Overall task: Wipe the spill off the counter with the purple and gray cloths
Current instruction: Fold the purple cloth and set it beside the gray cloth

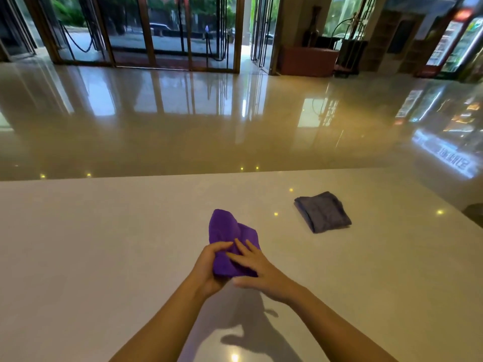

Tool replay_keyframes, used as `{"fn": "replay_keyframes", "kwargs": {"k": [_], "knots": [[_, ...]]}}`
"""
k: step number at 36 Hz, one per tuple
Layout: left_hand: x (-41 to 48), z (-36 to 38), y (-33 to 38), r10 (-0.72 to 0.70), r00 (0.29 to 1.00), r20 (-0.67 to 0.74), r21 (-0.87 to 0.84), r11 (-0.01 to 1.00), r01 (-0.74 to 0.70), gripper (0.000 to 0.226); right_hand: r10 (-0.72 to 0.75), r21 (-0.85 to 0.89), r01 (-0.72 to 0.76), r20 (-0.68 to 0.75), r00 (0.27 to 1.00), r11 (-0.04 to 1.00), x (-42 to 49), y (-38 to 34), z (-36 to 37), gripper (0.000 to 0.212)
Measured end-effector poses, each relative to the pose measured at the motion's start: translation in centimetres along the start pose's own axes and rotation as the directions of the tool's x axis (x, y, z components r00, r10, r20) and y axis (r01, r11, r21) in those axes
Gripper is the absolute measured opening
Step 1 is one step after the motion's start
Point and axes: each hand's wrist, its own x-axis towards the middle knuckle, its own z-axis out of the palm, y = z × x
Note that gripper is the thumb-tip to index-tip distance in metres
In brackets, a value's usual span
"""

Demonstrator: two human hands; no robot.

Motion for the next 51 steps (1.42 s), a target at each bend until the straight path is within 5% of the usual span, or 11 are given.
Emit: {"fn": "replay_keyframes", "kwargs": {"k": [5, 10, 14, 19, 23, 28, 31, 37, 42, 46, 51], "knots": [[3.1, 1.6, 0.7, 0.049, 0.998, 0.031, -0.084, 0.995, -0.046, 0.037, 0.266, 0.664, -0.008, -0.289, 0.920, 0.748, 0.9, 2.6, -5.2, 0.047], [6.6, 4.0, 1.6, 0.047, 0.996, 0.078, -0.069, 0.997, -0.042, 0.032, 0.375, 0.920, -0.174, 0.032, 0.926, 0.351, 2.5, 6.0, -9.0, 0.045], [10.2, 5.4, 2.2, 0.015, 0.999, 0.040, 0.026, 1.000, -0.016, 0.027, 0.341, 0.940, -0.104, -0.014, 0.940, 0.325, 4.6, 8.4, -11.2, 0.046], [15.6, 6.0, 3.1, 0.107, 0.984, -0.146, 0.351, 0.935, -0.049, 0.025, 0.475, 0.823, -0.120, -0.195, 0.858, 0.555, 7.9, 11.6, -14.2, 0.057], [19.9, 6.1, 2.8, 0.287, 0.940, -0.184, 0.733, 0.678, -0.064, 0.035, 0.446, 0.589, -0.181, -0.342, 0.827, 0.788, 9.9, 14.3, -16.5, 0.072], [24.7, 6.2, 1.4, 0.405, 0.892, -0.200, 0.873, 0.487, -0.025, 0.047, 0.349, 0.283, -0.255, -0.362, 0.864, 0.925, 12.2, 18.2, -18.4, 0.063], [26.5, 6.4, 0.0, 0.452, 0.871, -0.190, 0.873, 0.484, -0.061, 0.040, 0.352, 0.131, -0.327, -0.318, 0.880, 0.936, 13.1, 20.4, -18.3, 0.050], [28.6, 4.9, -1.4, 0.436, 0.894, -0.107, 0.990, 0.133, 0.054, 0.040, 0.275, -0.056, -0.293, -0.220, 0.936, 0.954, 13.7, 23.5, -19.4, 0.053], [28.6, 4.4, -1.3, 0.480, 0.875, -0.066, 0.996, -0.018, 0.085, 0.036, 0.200, -0.098, -0.293, -0.530, 0.824, 0.951, 12.1, 25.0, -22.8, 0.052], [27.7, 4.0, -1.6, 0.550, 0.835, -0.025, 0.989, -0.107, 0.099, 0.010, 0.257, -0.495, -0.320, -0.193, 0.947, 0.808, 9.5, 28.3, -25.3, 0.092], [25.7, 2.6, -1.2, 0.591, 0.801, -0.090, 0.990, -0.032, 0.135, 0.035, 0.403, -0.763, -0.274, -0.020, 0.915, 0.585, 8.6, 30.4, -24.2, 0.112]]}}
